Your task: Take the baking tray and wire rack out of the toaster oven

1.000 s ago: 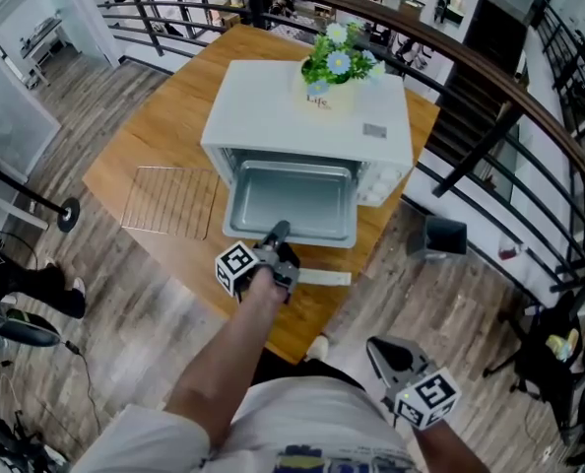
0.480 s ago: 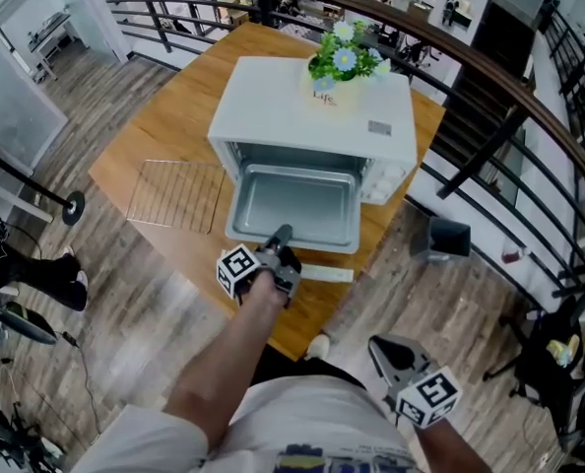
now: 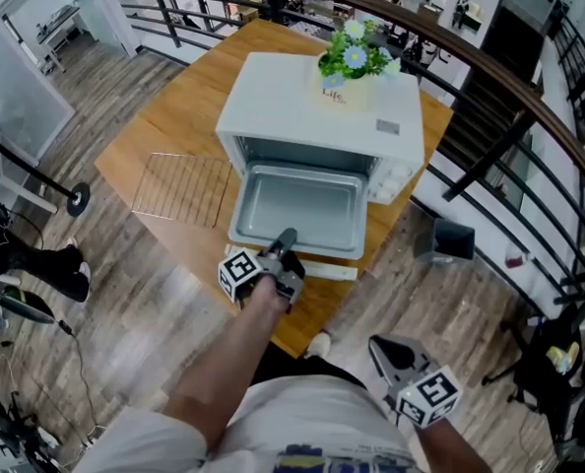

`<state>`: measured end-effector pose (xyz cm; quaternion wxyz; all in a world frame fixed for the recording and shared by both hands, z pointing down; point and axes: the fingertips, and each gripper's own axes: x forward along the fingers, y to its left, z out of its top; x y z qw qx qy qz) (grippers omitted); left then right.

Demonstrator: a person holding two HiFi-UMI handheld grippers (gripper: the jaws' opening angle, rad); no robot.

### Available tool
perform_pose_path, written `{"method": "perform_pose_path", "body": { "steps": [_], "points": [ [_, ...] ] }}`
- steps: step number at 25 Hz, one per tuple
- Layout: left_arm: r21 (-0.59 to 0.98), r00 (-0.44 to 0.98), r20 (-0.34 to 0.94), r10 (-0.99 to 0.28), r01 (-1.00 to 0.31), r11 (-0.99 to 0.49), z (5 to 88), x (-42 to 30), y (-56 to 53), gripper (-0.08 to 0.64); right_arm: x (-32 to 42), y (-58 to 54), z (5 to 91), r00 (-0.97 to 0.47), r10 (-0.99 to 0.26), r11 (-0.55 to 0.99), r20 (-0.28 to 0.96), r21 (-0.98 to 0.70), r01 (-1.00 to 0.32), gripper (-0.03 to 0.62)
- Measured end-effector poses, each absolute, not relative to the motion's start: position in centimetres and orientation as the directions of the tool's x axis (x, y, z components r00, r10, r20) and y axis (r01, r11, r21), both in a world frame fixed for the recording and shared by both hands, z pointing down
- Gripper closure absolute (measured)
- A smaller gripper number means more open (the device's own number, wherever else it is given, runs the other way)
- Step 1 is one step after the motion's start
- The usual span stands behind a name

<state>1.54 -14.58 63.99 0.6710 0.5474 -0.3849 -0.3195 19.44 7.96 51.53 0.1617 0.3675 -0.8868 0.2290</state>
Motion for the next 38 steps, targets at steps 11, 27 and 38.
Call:
{"method": "perform_pose_path", "body": {
  "steps": [11,27,38],
  "points": [
    [0.983,0.519,0.162,-0.839,-0.009,0.184,63.3,1.2,-12.4,0.499,18.6,7.9,51.5,-0.704,-0.555,0.654,0.444,-0.290,-0.698,0.591],
    [0.986,0.539,0.136,-0.831,0.011,0.169,61.5,0.5,-9.9,0.497,16.5,7.2,51.3,-0.730,-0.516,0.692,0.449,-0.283,-0.664,0.591],
    [0.987,0.540,0.125,-0.832,0.017,0.159,59.3,-2.7,-8.5,0.497,13.9,6.0,51.1,-0.749,-0.479,0.716,0.458,-0.289,-0.635,0.591]
  ]
}}
